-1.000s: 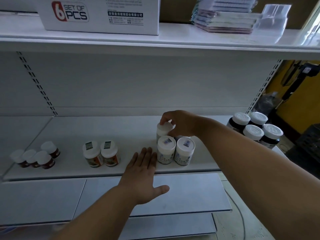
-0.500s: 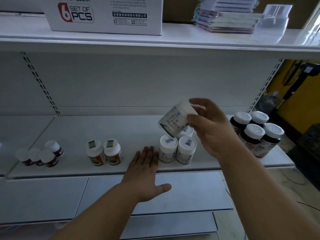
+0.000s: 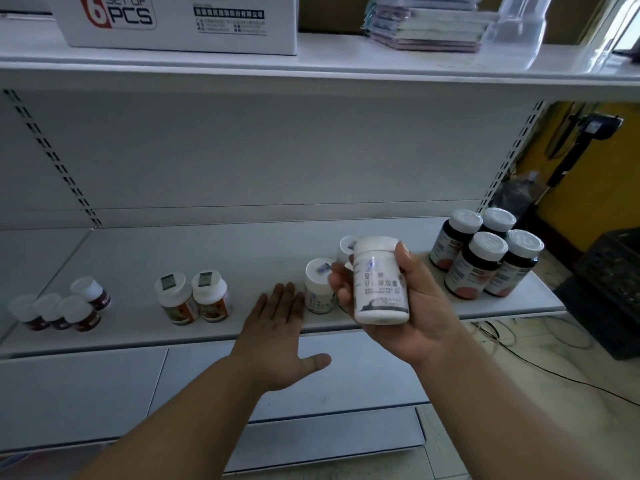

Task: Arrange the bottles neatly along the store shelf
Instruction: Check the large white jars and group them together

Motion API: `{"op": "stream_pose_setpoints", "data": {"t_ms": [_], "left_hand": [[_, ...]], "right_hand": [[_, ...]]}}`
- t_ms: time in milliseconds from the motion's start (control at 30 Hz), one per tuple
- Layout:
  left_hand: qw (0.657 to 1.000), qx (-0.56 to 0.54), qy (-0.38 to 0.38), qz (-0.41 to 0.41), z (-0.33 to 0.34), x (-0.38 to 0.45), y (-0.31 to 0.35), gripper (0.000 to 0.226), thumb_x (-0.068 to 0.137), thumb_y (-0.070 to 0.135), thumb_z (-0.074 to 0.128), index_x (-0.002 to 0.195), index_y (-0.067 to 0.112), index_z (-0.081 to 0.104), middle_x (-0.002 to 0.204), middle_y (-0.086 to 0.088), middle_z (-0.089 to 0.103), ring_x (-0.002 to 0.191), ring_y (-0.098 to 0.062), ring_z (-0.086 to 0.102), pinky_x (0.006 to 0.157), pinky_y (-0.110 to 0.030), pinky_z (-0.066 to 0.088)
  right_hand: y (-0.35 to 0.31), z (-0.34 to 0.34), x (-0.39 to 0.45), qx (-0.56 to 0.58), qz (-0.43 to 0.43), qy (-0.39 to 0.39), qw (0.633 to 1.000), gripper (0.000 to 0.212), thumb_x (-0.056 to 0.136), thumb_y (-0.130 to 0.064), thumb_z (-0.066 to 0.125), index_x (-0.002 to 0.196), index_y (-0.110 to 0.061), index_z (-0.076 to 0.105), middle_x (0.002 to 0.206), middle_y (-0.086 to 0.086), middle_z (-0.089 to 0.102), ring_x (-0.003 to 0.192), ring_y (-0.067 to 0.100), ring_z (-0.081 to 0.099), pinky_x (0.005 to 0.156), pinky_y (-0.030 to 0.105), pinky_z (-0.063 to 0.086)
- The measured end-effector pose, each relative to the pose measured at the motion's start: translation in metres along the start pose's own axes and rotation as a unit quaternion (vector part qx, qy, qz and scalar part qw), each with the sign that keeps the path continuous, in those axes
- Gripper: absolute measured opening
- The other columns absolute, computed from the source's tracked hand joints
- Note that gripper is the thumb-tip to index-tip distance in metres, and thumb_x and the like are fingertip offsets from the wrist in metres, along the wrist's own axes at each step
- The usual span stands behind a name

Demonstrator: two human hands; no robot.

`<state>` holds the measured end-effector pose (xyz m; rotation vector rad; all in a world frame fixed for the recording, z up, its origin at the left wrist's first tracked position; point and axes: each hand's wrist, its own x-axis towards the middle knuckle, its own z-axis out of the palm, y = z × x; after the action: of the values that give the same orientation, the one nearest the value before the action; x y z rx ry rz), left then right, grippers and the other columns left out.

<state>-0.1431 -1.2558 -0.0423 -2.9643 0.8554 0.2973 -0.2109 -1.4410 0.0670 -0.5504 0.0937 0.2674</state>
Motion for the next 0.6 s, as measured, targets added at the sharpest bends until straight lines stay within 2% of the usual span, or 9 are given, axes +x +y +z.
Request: {"op": "stream_pose_setpoints", "data": {"t_ms": [67,100,167,233,267,300,467,600], "left_hand": [[1.000,-0.002,0.000,0.001,0.000,0.000,0.000,0.115,0.075,0.089,0.021,0.153,0.015,-0.019,0.160,-0.007,-0.028,0.146,-0.021,-0.028,0.120,-0.040,-0.015],[1.000,-0.002,-0.001,0.000,0.000,0.000,0.001,0.115,0.076,0.090,0.021,0.153,0.015,-0.019,0.160,-0.007,-0.028,0.146,-0.021,-0.029,0.120,-0.041,-0.014],[1.000,0.001,-0.004,-0.002,0.000,0.002,0.001,0.116,0.073,0.092,0.015,0.153,0.016,-0.020,0.160,-0.006,-0.029,0.146,-0.021,-0.030,0.120,-0.041,-0.014],[1.000,0.001,-0.004,-0.003,0.000,0.002,0.001,0.122,0.062,0.093,0.004,0.153,0.016,-0.020,0.160,-0.006,-0.030,0.146,-0.021,-0.030,0.120,-0.041,-0.015],[1.000,0.002,-0.001,-0.003,0.000,0.002,0.001,0.124,0.058,0.092,0.001,0.153,0.016,-0.020,0.160,-0.006,-0.030,0.146,-0.021,-0.030,0.120,-0.041,-0.016],[1.000,0.003,0.000,-0.002,0.000,0.002,0.001,0.124,0.057,0.092,0.000,0.153,0.016,-0.019,0.160,-0.006,-0.029,0.146,-0.021,-0.029,0.120,-0.040,-0.016],[1.000,-0.003,0.007,0.003,0.002,0.002,0.001,0.124,0.056,0.093,-0.001,0.153,0.018,-0.021,0.159,-0.005,-0.031,0.145,-0.020,-0.031,0.117,-0.039,-0.019],[1.000,0.002,0.002,-0.002,0.001,0.002,0.000,0.116,0.072,0.092,0.015,0.153,0.017,-0.021,0.159,-0.005,-0.031,0.145,-0.020,-0.031,0.118,-0.039,-0.018]], "right_hand": [[0.001,-0.001,-0.002,-0.034,0.019,0.007,0.999,0.094,0.052,-0.040,0.092,0.128,-0.002,0.052,0.109,0.025,0.065,0.090,0.039,0.068,0.070,0.043,0.059],[0.001,-0.001,-0.003,-0.060,0.026,0.015,0.998,0.090,0.055,-0.048,0.088,0.124,-0.002,0.054,0.105,0.024,0.066,0.081,0.036,0.069,0.067,0.041,0.059],[-0.002,-0.001,-0.004,-0.085,0.040,0.041,0.995,0.072,0.072,-0.060,0.069,0.117,-0.004,0.058,0.095,0.021,0.064,0.068,0.032,0.065,0.065,0.038,0.056],[-0.005,-0.001,-0.004,-0.070,0.049,0.051,0.995,0.060,0.084,-0.051,0.050,0.120,-0.003,0.057,0.092,0.021,0.062,0.069,0.034,0.061,0.069,0.039,0.052],[-0.006,-0.002,-0.005,-0.066,0.050,0.050,0.995,0.058,0.084,-0.044,0.046,0.123,-0.002,0.056,0.093,0.021,0.061,0.072,0.036,0.062,0.072,0.041,0.051],[-0.006,-0.002,-0.006,-0.068,0.051,0.046,0.995,0.060,0.081,-0.039,0.047,0.126,0.000,0.055,0.094,0.021,0.061,0.074,0.037,0.063,0.074,0.042,0.052],[0.003,-0.001,-0.012,-0.062,0.045,-0.004,0.997,0.077,0.056,-0.025,0.087,0.122,0.002,0.058,0.101,0.024,0.061,0.087,0.041,0.066,0.076,0.052,0.055],[0.007,-0.001,-0.010,-0.087,0.031,-0.001,0.996,0.076,0.063,-0.039,0.088,0.124,-0.003,0.060,0.110,0.024,0.061,0.083,0.036,0.065,0.073,0.045,0.055]]}}
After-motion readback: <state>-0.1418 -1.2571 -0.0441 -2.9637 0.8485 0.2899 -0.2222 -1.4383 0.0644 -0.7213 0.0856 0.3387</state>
